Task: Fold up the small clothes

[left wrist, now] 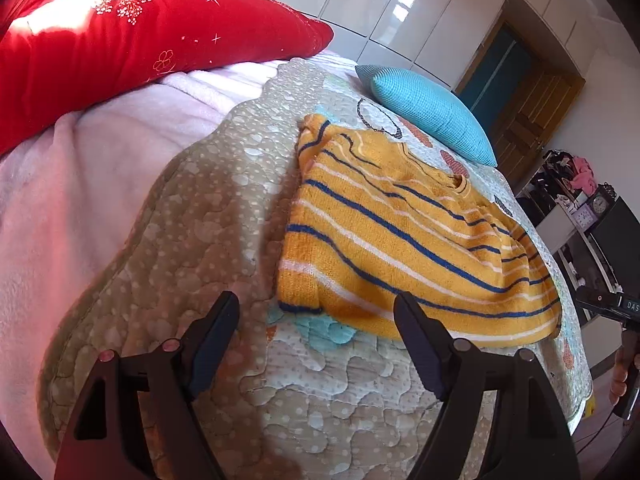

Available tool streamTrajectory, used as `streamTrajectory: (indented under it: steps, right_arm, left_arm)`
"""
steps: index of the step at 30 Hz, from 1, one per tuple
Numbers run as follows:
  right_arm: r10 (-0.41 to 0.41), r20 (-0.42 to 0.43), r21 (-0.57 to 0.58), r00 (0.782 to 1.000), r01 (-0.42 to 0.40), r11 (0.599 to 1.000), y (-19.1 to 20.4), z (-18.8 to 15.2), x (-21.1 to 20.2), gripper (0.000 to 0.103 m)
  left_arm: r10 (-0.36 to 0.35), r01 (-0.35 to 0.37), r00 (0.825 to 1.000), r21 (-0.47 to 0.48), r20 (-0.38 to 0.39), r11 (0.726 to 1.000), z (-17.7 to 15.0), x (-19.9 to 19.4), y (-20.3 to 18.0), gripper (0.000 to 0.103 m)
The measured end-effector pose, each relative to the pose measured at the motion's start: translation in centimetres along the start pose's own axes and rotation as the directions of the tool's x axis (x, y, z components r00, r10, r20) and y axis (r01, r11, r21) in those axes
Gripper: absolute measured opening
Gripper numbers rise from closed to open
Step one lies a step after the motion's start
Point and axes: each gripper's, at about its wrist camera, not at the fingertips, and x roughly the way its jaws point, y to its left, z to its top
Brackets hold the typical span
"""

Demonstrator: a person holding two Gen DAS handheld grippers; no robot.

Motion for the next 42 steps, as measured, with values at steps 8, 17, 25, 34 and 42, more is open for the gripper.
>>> streamTrajectory:
  steps: [8, 17, 25, 34, 42]
  right_arm:
    - [0.114, -0.088, -0.244, 0.990, -0.133, 0.961, 17.0, 3.4, 6.8, 0.076]
    - [0.025, -0.172, -0.320, 0.985, -0.079, 0.944, 29.0, 6.0, 15.2, 0.076]
    - [-0.273, -0.101, -0.488, 0.957, 0.191, 0.852, 32.3, 4.6, 19.6, 0.083]
    - [-0.204, -0.059, -0.443, 0.977, 0.157, 0.882, 30.2, 5.2, 16.7, 0.020]
    - [0.010, 0.034, -0.226, 0.999, -0.002, 0.974, 20.4, 8.8, 8.4, 0.017]
  left_arm:
    - [-0.047, 0.045, 0.998, -0.069, -0.036, 0.997, 0.2, -0.2, 1.9, 0.024]
    - [0.065, -0.055, 0.992, -0.097, 0.109, 0.994, 1.4, -4.0, 4.0, 0.032]
    - [0.056, -0.045, 0.997, -0.192, 0.052, 0.980, 1.9, -3.2, 6.5, 0.036]
    - [0.064, -0.046, 0.995, -0.230, 0.073, 0.972, 1.7, -3.8, 7.4, 0.051]
    - [0.047, -0.029, 0.992, -0.150, 0.118, 0.988, 1.4, -3.6, 4.8, 0.059]
